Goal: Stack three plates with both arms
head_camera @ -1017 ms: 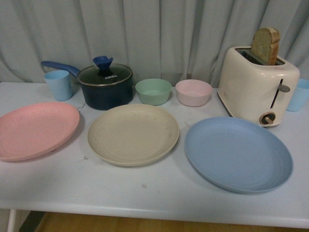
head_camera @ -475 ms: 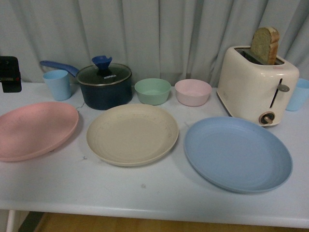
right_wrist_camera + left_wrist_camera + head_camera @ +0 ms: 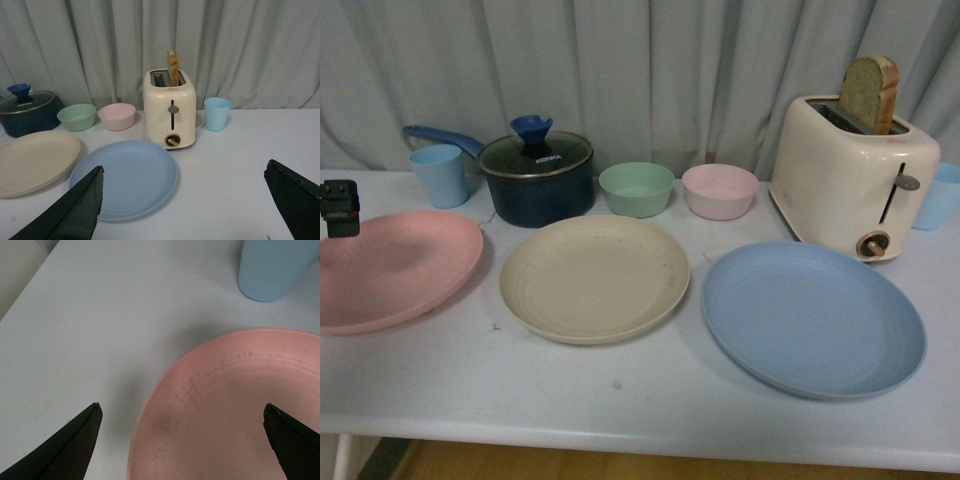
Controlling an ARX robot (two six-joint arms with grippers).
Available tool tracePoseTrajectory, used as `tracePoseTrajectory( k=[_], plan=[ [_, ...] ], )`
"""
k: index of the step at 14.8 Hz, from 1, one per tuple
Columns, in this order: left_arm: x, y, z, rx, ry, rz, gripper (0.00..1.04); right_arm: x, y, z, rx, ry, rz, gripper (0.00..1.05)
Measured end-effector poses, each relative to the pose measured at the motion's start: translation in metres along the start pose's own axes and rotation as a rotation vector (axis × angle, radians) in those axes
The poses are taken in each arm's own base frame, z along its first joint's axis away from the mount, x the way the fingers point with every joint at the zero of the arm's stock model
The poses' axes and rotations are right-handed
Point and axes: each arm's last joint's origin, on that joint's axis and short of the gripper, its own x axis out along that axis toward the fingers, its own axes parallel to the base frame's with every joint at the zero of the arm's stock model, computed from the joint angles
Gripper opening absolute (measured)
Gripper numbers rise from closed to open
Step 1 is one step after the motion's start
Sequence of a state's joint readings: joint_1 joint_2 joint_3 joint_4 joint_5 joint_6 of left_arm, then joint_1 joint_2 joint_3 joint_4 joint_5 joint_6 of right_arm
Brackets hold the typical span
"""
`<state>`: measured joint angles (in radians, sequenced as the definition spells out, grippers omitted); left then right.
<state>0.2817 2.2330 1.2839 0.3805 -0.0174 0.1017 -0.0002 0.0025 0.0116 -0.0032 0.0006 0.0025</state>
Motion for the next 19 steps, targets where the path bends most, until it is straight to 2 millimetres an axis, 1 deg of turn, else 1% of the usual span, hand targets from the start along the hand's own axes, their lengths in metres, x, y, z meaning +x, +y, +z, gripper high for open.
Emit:
tracePoseTrajectory(
  k=[2, 7, 9, 10, 13, 16, 17, 18, 19],
  plan=[
    [0.006, 0.005, -0.006, -0.012, 0.01, 0.006, 0.98, 0.0, 0.0, 0.0, 0.0, 0.0, 0.0, 0.98],
    [0.013, 0.011, -0.018, -0.033, 0.037, 0.006, 0.98, 0.0, 0.0, 0.0, 0.0, 0.0, 0.0, 0.98],
    [0.019, 0.017, -0.031, -0.057, 0.069, 0.013, 0.98, 0.0, 0.0, 0.0, 0.0, 0.0, 0.0, 0.98],
    [0.02, 0.021, -0.034, -0.072, 0.075, 0.013, 0.98, 0.0, 0.0, 0.0, 0.0, 0.0, 0.0, 0.98],
    [0.021, 0.029, -0.037, -0.095, 0.074, 0.014, 0.98, 0.0, 0.0, 0.0, 0.0, 0.0, 0.0, 0.98],
    [0.025, 0.028, -0.049, -0.116, 0.11, 0.0, 0.98, 0.0, 0.0, 0.0, 0.0, 0.0, 0.0, 0.98],
    [0.024, 0.024, -0.055, -0.117, 0.127, -0.018, 0.73, 0.0, 0.0, 0.0, 0.0, 0.0, 0.0, 0.98],
    [0.023, 0.02, -0.057, -0.115, 0.129, -0.027, 0.39, 0.0, 0.0, 0.0, 0.0, 0.0, 0.0, 0.98],
    [0.021, 0.019, -0.056, -0.114, 0.127, -0.023, 0.28, 0.0, 0.0, 0.0, 0.0, 0.0, 0.0, 0.98]
  ],
)
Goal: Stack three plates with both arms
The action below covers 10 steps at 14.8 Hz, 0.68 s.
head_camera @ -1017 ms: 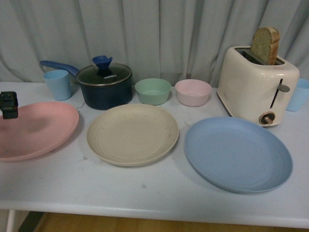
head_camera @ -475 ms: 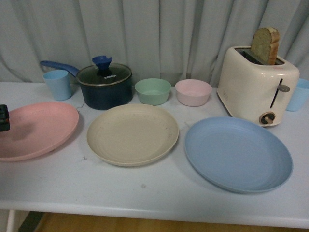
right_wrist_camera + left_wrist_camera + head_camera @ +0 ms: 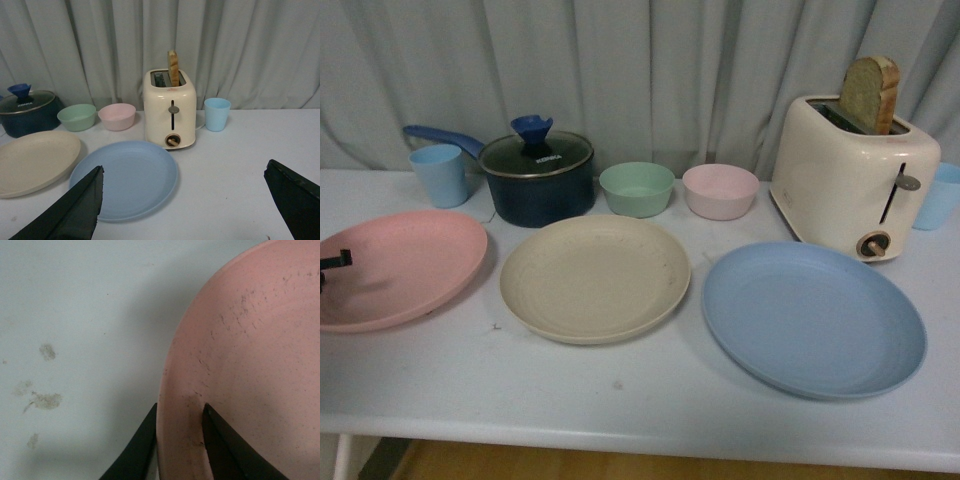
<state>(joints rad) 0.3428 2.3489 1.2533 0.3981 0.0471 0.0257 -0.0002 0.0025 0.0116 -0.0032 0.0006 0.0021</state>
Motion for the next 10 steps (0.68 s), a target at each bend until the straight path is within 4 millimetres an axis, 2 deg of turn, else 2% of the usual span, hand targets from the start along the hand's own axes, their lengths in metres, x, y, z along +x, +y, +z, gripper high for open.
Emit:
tracePoseTrajectory(
  k=[2, 3, 6, 10],
  plan=[
    [-0.008, 0.0, 0.006, -0.015, -0.021, -0.001, 0.09, 0.0, 0.0, 0.0, 0.0, 0.0, 0.0, 0.98],
    [-0.015, 0.0, 0.013, -0.017, -0.039, -0.002, 0.04, 0.0, 0.0, 0.0, 0.0, 0.0, 0.0, 0.98],
    [-0.053, -0.001, 0.041, 0.041, -0.129, 0.023, 0.03, 0.0, 0.0, 0.0, 0.0, 0.0, 0.0, 0.98],
    [-0.075, -0.001, 0.051, 0.082, -0.166, 0.031, 0.03, 0.0, 0.0, 0.0, 0.0, 0.0, 0.0, 0.98]
  ],
)
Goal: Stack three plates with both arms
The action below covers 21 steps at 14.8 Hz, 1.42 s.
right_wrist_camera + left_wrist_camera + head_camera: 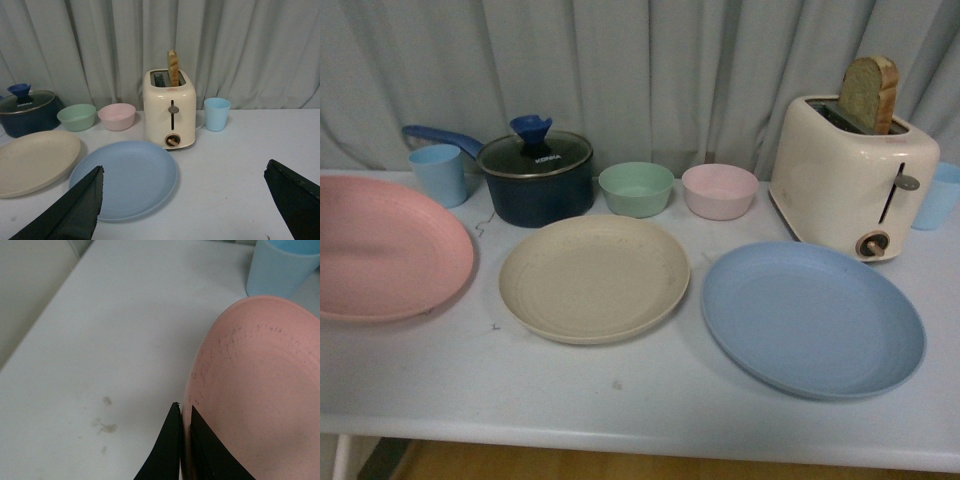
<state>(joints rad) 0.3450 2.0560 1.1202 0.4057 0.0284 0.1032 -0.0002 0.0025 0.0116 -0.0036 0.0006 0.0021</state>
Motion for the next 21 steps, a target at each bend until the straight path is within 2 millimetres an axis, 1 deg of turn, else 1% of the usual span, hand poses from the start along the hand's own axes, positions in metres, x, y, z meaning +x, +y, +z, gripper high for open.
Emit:
tracePoseTrajectory(
  k=[1, 3, 4, 5, 6, 7, 8, 10, 11, 12, 13, 15, 17, 19, 21],
  plan=[
    [-0.005, 0.0, 0.003, 0.011, -0.008, -0.001, 0.03, 0.0, 0.0, 0.0, 0.0, 0.0, 0.0, 0.98],
    [-0.039, -0.004, 0.028, 0.038, -0.096, -0.024, 0.03, 0.0, 0.0, 0.0, 0.0, 0.0, 0.0, 0.98],
    [-0.057, -0.016, 0.04, 0.055, -0.152, -0.065, 0.03, 0.0, 0.0, 0.0, 0.0, 0.0, 0.0, 0.98],
    [-0.071, -0.036, 0.048, 0.076, -0.197, -0.132, 0.03, 0.0, 0.0, 0.0, 0.0, 0.0, 0.0, 0.98],
    [-0.078, -0.057, 0.049, 0.087, -0.219, -0.199, 0.03, 0.0, 0.0, 0.0, 0.0, 0.0, 0.0, 0.98],
    [-0.081, -0.082, 0.045, 0.105, -0.212, -0.266, 0.03, 0.0, 0.0, 0.0, 0.0, 0.0, 0.0, 0.98],
    [-0.079, -0.111, 0.037, 0.134, -0.197, -0.333, 0.03, 0.0, 0.0, 0.0, 0.0, 0.0, 0.0, 0.98],
    [-0.069, -0.16, 0.013, 0.176, -0.136, -0.427, 0.03, 0.0, 0.0, 0.0, 0.0, 0.0, 0.0, 0.98],
    [-0.06, -0.18, 0.003, 0.187, -0.11, -0.46, 0.03, 0.0, 0.0, 0.0, 0.0, 0.0, 0.0, 0.98],
    [-0.051, -0.191, 0.0, 0.174, -0.108, -0.475, 0.03, 0.0, 0.0, 0.0, 0.0, 0.0, 0.0, 0.98],
    [-0.04, -0.198, 0.003, 0.132, -0.106, -0.47, 0.03, 0.0, 0.0, 0.0, 0.0, 0.0, 0.0, 0.98],
    [-0.021, -0.201, 0.006, 0.056, -0.106, -0.43, 0.03, 0.0, 0.0, 0.0, 0.0, 0.0, 0.0, 0.98],
    [-0.003, -0.198, -0.004, 0.004, -0.06, -0.406, 0.03, 0.0, 0.0, 0.0, 0.0, 0.0, 0.0, 0.98],
    [0.003, -0.197, -0.012, -0.015, -0.03, -0.399, 0.03, 0.0, 0.0, 0.0, 0.0, 0.0, 0.0, 0.98],
    [0.005, -0.194, -0.012, -0.038, -0.032, -0.397, 0.03, 0.0, 0.0, 0.0, 0.0, 0.0, 0.0, 0.98]
  ],
)
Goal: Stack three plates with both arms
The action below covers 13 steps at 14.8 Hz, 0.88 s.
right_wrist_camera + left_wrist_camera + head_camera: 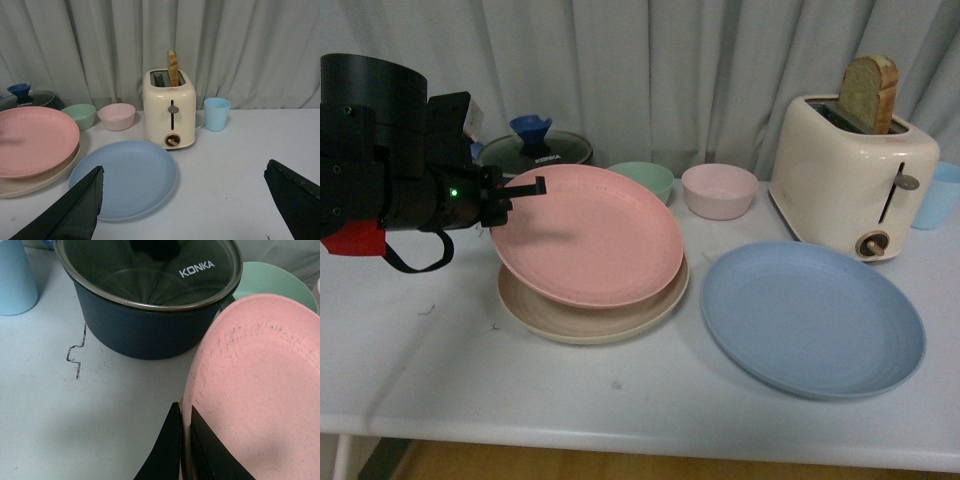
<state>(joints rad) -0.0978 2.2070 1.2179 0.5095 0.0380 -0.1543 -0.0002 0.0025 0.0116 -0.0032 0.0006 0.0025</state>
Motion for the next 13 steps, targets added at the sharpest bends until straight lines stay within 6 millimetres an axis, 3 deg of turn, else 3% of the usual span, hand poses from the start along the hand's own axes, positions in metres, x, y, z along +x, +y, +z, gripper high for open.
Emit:
tracePoseTrajectory(
  k=[3, 4, 8, 9, 11, 13],
  plan=[
    [0.006, 0.003, -0.012, -0.032, 0.07, -0.022, 0.04, 0.0, 0.0, 0.0, 0.0, 0.0, 0.0, 0.98],
    [0.006, 0.002, -0.013, -0.036, 0.08, -0.032, 0.11, 0.0, 0.0, 0.0, 0.0, 0.0, 0.0, 0.98],
    [0.006, 0.0, -0.012, -0.082, 0.087, -0.06, 0.45, 0.0, 0.0, 0.0, 0.0, 0.0, 0.0, 0.98],
    [0.001, -0.001, -0.009, -0.12, 0.063, -0.061, 0.57, 0.0, 0.0, 0.0, 0.0, 0.0, 0.0, 0.98],
    [-0.021, -0.003, 0.007, -0.163, -0.028, -0.072, 0.77, 0.0, 0.0, 0.0, 0.0, 0.0, 0.0, 0.98],
    [-0.059, -0.007, 0.032, -0.146, -0.21, -0.082, 0.98, 0.0, 0.0, 0.0, 0.0, 0.0, 0.0, 0.98]
  ],
)
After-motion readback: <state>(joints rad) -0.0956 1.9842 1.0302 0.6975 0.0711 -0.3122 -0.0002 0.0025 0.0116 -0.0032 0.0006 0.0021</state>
